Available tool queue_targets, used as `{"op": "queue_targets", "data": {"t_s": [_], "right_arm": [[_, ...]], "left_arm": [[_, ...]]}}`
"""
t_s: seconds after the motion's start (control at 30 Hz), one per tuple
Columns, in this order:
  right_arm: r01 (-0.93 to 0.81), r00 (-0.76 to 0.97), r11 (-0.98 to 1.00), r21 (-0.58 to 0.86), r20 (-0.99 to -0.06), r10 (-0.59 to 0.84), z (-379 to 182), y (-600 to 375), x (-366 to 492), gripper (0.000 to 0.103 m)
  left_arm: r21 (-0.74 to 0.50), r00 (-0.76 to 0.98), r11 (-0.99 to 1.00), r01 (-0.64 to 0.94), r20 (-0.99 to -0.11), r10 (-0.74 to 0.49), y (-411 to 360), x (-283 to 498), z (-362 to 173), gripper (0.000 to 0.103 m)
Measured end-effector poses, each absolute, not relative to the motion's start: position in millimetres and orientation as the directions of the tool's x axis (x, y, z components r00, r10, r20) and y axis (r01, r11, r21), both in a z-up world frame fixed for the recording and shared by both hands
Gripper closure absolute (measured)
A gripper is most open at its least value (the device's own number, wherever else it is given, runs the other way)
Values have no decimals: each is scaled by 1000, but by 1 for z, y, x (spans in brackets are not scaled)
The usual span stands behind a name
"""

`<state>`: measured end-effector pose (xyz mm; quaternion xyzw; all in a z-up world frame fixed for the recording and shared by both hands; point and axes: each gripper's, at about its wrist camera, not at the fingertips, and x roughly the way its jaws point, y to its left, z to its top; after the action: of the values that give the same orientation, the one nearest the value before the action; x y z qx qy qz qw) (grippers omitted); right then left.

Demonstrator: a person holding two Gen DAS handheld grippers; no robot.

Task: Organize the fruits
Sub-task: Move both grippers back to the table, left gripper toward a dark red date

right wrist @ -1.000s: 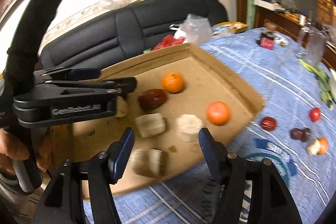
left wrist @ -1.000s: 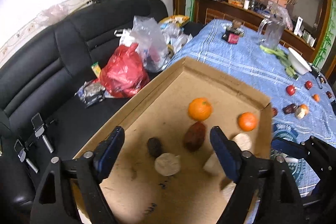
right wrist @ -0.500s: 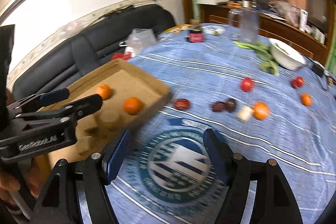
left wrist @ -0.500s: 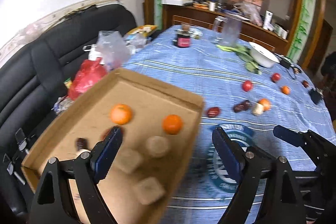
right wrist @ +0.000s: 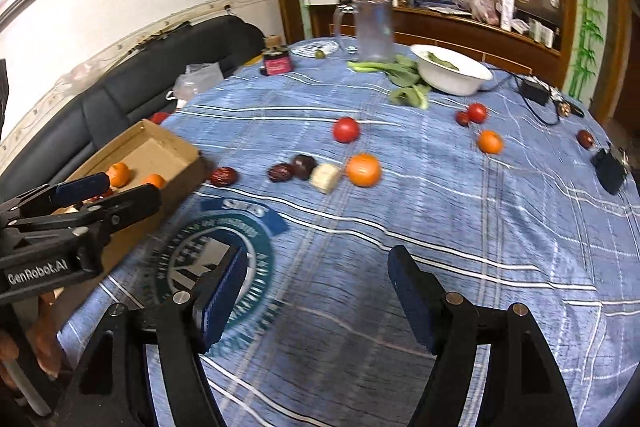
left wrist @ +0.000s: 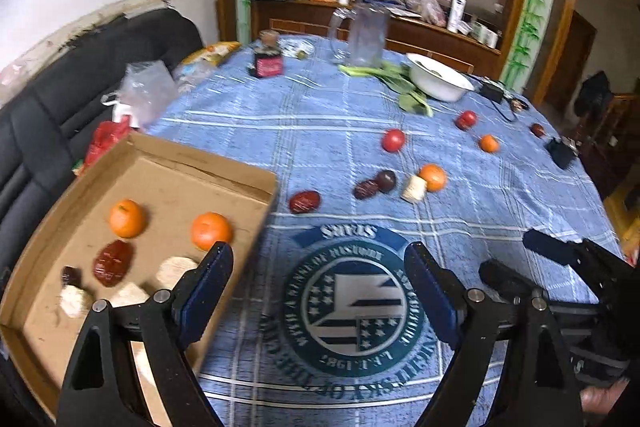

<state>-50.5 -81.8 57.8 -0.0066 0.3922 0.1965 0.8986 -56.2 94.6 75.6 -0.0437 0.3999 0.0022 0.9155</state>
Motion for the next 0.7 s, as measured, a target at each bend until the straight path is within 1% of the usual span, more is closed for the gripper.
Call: {"op": "queue_targets", "data": {"t_s": [0.13,0.33,0.43,0.53,0.7], "right_arm": [[-339,610,926,164,-711,350,52,-95,-45,26],[-338,599,922,191,-712,367,45,-100,-37,26],[-350,596,919,182,-713,369,45,-98,-32,26],[-358,596,916,180,-711,372,46,-97,-26,26],[-360,591,912,197,-709,386,45,-99,-18,25]], "left_arm": [[-99,639,995,-23,-767,-61,98,-50,59,16],[-113,620,994,-3,-780,-87,98,-39,50,16],[-101,610,995,-13,-789,-72,96,-28,45,16],[-118,596,993,-27,-799,-79,94,-15,39,16],[-93,598,995,-39,-800,-51,92,4,34,16]]}}
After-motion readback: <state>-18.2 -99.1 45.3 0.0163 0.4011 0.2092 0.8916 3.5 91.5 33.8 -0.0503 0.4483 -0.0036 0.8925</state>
